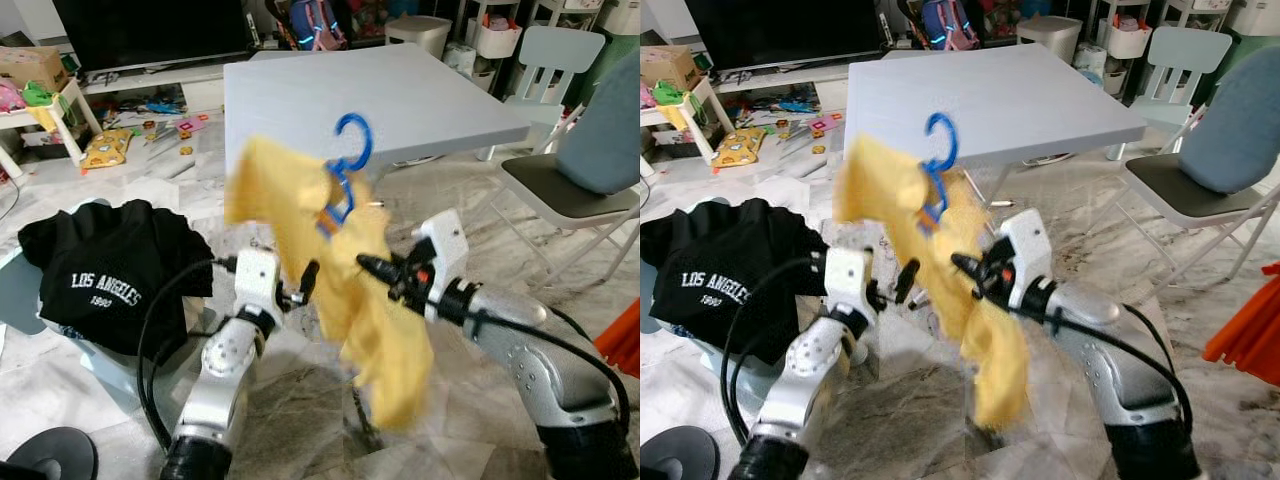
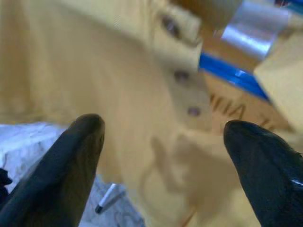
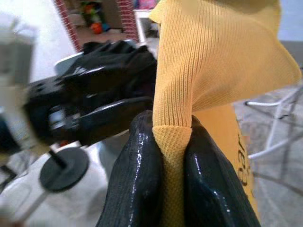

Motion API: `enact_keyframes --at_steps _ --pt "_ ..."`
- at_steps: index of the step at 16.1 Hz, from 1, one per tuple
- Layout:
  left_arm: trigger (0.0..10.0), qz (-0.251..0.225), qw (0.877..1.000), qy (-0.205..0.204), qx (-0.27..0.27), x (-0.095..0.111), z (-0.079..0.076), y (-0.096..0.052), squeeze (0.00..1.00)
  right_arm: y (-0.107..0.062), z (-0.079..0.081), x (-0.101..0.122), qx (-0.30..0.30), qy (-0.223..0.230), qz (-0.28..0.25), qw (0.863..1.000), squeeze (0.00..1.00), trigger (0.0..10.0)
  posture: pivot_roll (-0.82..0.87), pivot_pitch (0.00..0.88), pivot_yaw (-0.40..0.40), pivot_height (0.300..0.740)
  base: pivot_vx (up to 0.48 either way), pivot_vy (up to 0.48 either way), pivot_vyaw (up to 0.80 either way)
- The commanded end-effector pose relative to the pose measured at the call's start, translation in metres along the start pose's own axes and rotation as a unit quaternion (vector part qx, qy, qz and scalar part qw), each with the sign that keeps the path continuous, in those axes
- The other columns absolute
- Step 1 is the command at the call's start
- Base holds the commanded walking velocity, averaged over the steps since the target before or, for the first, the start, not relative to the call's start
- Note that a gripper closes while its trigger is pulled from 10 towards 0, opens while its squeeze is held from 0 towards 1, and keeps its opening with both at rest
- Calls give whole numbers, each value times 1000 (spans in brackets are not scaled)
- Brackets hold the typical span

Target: Hang hanger

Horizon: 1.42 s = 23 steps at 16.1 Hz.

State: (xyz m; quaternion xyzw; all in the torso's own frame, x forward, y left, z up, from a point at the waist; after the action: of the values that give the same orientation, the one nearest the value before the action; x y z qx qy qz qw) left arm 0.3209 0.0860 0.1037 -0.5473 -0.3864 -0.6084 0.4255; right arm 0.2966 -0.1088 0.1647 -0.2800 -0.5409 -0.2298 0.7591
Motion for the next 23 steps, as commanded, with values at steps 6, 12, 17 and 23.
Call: enact_keyframes --at_steps 6,12,17,23 --pt "10000 7 1000 16 3 -3 1 5 329 -13 30 6 105 -9 7 994 0 10000 -120 0 46 740 0 0 0" --pt "10000 6 999 20 38 -2 13 9 0 -35 40 0 171 0 57 984 0 10000 -122 0 42 740 0 0 0" --pt "0 -10 999 14 45 1 17 8 0 -38 36 -19 148 -22 103 983 0 10000 -119 0 45 740 0 0 0" --pt "0 18 994 16 109 -12 51 -7 0 -43 2 -35 67 -91 150 982 0 10000 -112 0 41 740 0 0 0"
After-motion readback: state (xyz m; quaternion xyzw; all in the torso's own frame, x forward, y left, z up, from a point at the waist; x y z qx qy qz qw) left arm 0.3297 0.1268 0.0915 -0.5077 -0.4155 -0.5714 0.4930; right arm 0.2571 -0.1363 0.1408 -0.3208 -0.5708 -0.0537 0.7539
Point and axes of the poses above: a point about 5 cm out from each wrist's last joint towards the gripper, its own y axis pointing out of the wrist towards the gripper, its own x axis along the axis of the wrist's last joint, z = x × y, the point moved 2 cm from there along y, pointing out of the wrist towards the gripper, and after that the axes turned 8 degrees about y, right-handed, at the moved point
